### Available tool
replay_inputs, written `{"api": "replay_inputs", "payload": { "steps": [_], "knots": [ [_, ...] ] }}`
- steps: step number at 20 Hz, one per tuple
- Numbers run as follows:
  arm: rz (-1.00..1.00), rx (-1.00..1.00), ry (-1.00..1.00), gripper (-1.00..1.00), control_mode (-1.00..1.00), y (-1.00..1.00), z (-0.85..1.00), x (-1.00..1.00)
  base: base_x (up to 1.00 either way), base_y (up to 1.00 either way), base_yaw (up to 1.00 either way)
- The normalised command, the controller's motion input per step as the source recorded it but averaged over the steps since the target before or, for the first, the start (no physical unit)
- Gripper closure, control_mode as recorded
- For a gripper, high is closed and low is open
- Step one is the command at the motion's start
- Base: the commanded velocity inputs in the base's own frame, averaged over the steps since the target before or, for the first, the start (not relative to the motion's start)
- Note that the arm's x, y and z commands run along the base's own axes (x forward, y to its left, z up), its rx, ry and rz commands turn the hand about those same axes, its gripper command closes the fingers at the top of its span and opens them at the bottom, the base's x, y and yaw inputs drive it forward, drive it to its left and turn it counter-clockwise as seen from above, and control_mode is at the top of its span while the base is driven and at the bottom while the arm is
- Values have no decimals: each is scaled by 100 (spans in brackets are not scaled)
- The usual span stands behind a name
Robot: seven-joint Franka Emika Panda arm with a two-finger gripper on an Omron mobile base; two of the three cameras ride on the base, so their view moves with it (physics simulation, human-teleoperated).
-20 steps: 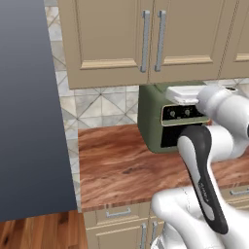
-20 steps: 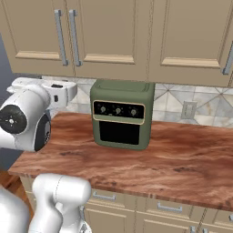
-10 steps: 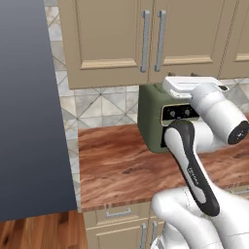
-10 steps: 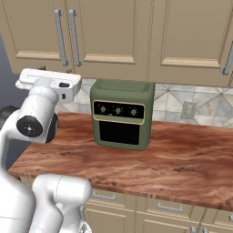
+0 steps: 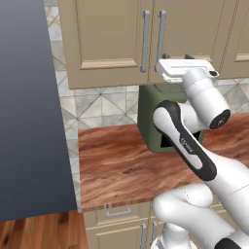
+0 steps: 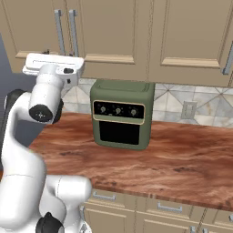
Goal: The dining table condiment station is running low on mayonnaise. Refill the condiment station by opening the cabinet and taking the mayonnaise from the cabinet and placing it on the dining table.
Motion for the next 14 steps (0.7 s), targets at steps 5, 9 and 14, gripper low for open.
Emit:
{"api": "replay_inputs", "payload": {
  "steps": [5, 9, 14],
  "knots": [
    [-1, 0, 0, -100, -100, 0, 33, 11, 0, 0, 0],
    [-8, -1, 10, -100, -100, 0, 34, 18, 0, 0, 0],
    [-11, -2, 19, -100, -100, 0, 19, 22, 0, 0, 0]
  ]
}}
